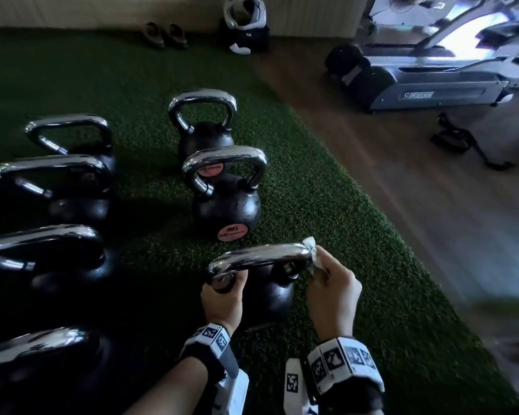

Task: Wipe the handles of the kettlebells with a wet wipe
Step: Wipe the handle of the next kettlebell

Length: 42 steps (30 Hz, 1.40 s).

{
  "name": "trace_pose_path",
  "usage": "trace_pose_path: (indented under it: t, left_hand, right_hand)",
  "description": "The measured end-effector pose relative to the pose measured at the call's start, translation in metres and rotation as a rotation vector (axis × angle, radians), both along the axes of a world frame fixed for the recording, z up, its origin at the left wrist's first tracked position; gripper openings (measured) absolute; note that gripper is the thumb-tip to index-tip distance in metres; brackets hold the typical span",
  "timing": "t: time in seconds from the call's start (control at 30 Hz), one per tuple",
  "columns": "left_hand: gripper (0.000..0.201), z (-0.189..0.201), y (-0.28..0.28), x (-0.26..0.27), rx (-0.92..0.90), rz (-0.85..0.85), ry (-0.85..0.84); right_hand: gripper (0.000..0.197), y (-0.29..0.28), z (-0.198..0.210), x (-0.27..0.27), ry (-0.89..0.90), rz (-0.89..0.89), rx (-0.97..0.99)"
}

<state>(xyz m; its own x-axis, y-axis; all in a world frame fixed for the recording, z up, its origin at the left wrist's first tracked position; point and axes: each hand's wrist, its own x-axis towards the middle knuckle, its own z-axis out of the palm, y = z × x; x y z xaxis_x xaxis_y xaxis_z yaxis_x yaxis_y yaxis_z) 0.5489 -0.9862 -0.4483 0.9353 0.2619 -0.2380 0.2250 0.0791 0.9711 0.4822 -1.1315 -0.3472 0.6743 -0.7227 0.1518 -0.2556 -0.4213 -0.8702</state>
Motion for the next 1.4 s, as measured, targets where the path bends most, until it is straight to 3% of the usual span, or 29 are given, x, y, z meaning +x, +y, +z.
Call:
trace_pose_path:
  t: [0.13,0.2,0.3,0.33,0.4,0.5,0.53,0.67,0.8,0.97,1.03,1.13,1.23,1.33,1.4]
  left_hand:
    - [0.021,-0.003,0.001,-0.001,0.027,-0.020,-0.005]
    - [0.036,-0.001,0.002,-0.002,0.052,-0.038,-0.034]
    - [0.020,0.010,0.006,-0.005,0.082,-0.135,-0.053]
    - [0.016,0.018,0.009,-0.006,0.101,-0.173,-0.021]
    - [0.027,0.037,0.018,-0.009,0.224,-0.266,0.139]
    - [0.040,0.059,0.039,-0.019,0.589,-0.556,0.430]
    - [0.043,0.065,0.045,-0.024,0.609,-0.622,0.495]
    - [0.045,0.108,0.049,-0.042,0.078,-0.761,0.686]
    - [0.047,0.132,0.038,-0.051,-0.363,-0.771,0.543]
    - [0.031,0.139,0.027,-0.060,-0.498,-0.590,0.342]
    - [0.029,0.141,0.029,-0.063,-0.482,-0.525,0.236]
    - [0.019,0.146,0.036,-0.064,-0.333,-0.322,-0.023]
    - [0.028,0.158,0.042,-0.059,-0.089,-0.104,-0.350]
    - [0.030,0.155,0.039,-0.044,0.317,-0.148,-0.675]
    - [0.035,0.144,0.032,-0.030,0.511,-0.248,-0.798]
  right_hand:
    - [0.034,0.000,-0.011,0.003,0.011,-0.060,0.267]
    - [0.026,0.000,-0.019,0.005,0.068,-0.029,0.303]
    - [0.013,-0.008,-0.025,0.003,0.141,0.043,0.281]
    - [0.014,-0.013,-0.024,0.000,0.171,0.074,0.250]
    - [0.012,-0.023,-0.017,-0.010,0.252,0.129,0.183]
    - [0.015,-0.030,-0.005,-0.029,0.292,0.187,0.133]
    - [0.016,-0.029,0.000,-0.034,0.273,0.207,0.157]
    - [0.020,-0.013,0.028,-0.049,0.178,0.370,0.203]
    - [0.029,0.005,0.058,-0.047,0.116,0.530,0.204]
    - [0.029,0.027,0.062,-0.038,0.018,0.422,0.043]
    - [0.024,0.031,0.064,-0.039,0.031,0.496,0.003]
    - [0.031,0.018,0.053,-0.041,0.041,0.601,0.062]
    - [0.039,-0.007,0.019,-0.035,0.030,0.384,0.207]
    - [0.033,-0.020,-0.026,-0.018,0.110,0.292,0.439]
    - [0.040,-0.018,-0.051,-0.004,0.102,0.269,0.572]
